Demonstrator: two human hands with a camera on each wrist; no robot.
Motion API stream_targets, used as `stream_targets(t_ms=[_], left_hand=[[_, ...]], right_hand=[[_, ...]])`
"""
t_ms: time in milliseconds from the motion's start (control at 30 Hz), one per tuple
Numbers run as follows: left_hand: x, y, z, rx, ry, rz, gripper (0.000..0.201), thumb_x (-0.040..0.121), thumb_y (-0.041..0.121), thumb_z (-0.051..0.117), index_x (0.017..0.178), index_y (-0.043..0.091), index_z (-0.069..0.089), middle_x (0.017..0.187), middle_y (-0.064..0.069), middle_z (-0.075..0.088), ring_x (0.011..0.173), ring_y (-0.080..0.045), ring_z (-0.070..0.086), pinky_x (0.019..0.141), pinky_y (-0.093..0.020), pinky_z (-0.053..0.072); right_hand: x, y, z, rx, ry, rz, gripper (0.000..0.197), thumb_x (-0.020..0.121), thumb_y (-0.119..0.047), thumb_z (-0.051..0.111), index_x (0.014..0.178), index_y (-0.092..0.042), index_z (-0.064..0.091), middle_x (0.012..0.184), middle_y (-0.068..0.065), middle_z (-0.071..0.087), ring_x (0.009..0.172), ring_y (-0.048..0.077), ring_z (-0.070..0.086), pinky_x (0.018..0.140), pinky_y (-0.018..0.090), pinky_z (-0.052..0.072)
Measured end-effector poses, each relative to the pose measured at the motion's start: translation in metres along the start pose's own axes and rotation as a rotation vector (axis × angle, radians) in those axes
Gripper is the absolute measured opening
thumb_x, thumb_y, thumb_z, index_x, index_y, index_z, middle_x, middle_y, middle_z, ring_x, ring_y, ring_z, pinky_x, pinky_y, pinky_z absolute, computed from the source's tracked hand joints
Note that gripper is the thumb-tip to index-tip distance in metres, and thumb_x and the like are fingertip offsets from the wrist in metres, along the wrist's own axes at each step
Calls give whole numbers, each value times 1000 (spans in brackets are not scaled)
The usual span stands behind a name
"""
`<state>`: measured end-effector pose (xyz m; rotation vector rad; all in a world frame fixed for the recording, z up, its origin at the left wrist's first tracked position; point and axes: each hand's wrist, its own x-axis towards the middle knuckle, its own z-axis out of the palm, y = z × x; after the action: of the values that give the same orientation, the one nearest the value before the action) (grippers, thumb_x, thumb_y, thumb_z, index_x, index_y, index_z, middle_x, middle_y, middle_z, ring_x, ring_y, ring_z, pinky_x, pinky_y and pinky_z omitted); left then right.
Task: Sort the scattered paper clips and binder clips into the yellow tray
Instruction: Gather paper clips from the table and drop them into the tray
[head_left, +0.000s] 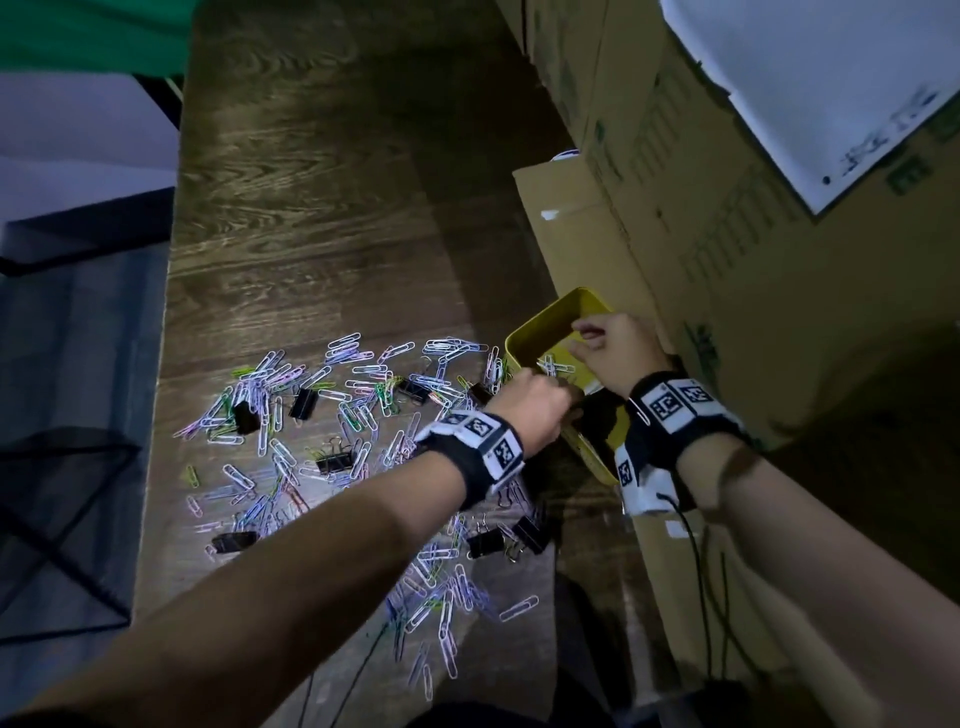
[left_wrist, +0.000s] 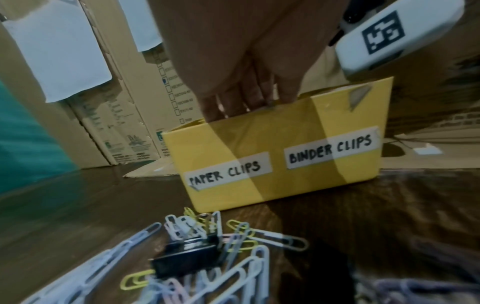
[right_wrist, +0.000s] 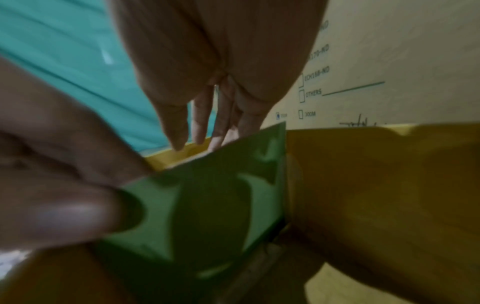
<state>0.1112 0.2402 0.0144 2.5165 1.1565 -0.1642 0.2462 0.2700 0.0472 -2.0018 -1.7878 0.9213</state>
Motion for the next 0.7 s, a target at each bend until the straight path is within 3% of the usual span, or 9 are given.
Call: stream_targets(t_ms=[100, 233, 300, 400, 500, 567, 633, 700], left_hand=[[4, 17, -5, -22, 47, -144, 13, 84, 9, 51, 95, 14, 58, 93, -10, 67, 92, -30, 60, 82, -34, 35], [10, 28, -15, -159, 66, -261, 27, 85, 5, 51, 111, 11, 56, 103, -19, 63, 99, -37, 56, 85, -35, 39], [13, 25, -20, -221, 52, -237, 31, 88, 11, 51, 118, 15, 56, 105, -18, 64, 101, -38, 56, 87, -35, 40], [-3, 10, -22, -304, 153, -116, 28, 91, 19, 49, 116, 14, 59, 110, -14, 66, 104, -31, 58, 102, -37, 33], [-56, -6, -19, -356, 245, -2, 23, 89, 11, 52, 109, 12, 63, 105, -8, 66, 95, -22, 60, 90, -32, 46], [-102, -13, -7, -351, 163, 5, 19, 90, 11, 53, 105, 12, 65, 98, -6, 67, 87, -18, 61, 79, -25, 46], [-152, -16, 10, -332, 2, -42, 17, 90, 13, 52, 99, 12, 66, 91, -5, 67, 79, -17, 59, 73, -26, 48], [-197, -13, 30, -323, -203, -116, 14, 87, 17, 51, 88, 14, 64, 86, -6, 66, 76, -21, 59, 67, -27, 46]], right_hand=[[-13, -7, -5, 11, 76, -54, 23, 88, -13, 57, 108, -13, 68, 99, 6, 70, 91, 17, 64, 77, 17, 41], [-34, -5, -10, -33, 179, -102, 30, 88, -2, 48, 105, -14, 69, 106, 5, 70, 98, 20, 63, 85, 21, 44], [-43, 2, -11, -38, 145, -73, 34, 86, 2, 47, 107, -15, 69, 109, 7, 68, 102, 21, 62, 89, 23, 45], [-58, 10, -6, -77, 97, -93, 33, 85, 1, 51, 111, -13, 66, 115, 11, 62, 108, 27, 56, 94, 28, 41], [-82, 3, 3, -30, 148, -239, 29, 84, -2, 57, 110, -11, 65, 110, 11, 59, 104, 24, 54, 91, 21, 35], [-101, -2, 18, 74, 13, -325, 21, 84, -5, 61, 102, -12, 68, 99, 7, 63, 90, 20, 59, 83, 27, 46], [-123, -5, 40, 65, -281, -342, 14, 84, -10, 65, 95, -16, 71, 86, -2, 66, 77, 15, 62, 75, 30, 52], [-145, -5, 66, -63, -591, -342, 8, 83, -14, 67, 89, -16, 72, 82, -5, 69, 73, 9, 63, 74, 24, 52]])
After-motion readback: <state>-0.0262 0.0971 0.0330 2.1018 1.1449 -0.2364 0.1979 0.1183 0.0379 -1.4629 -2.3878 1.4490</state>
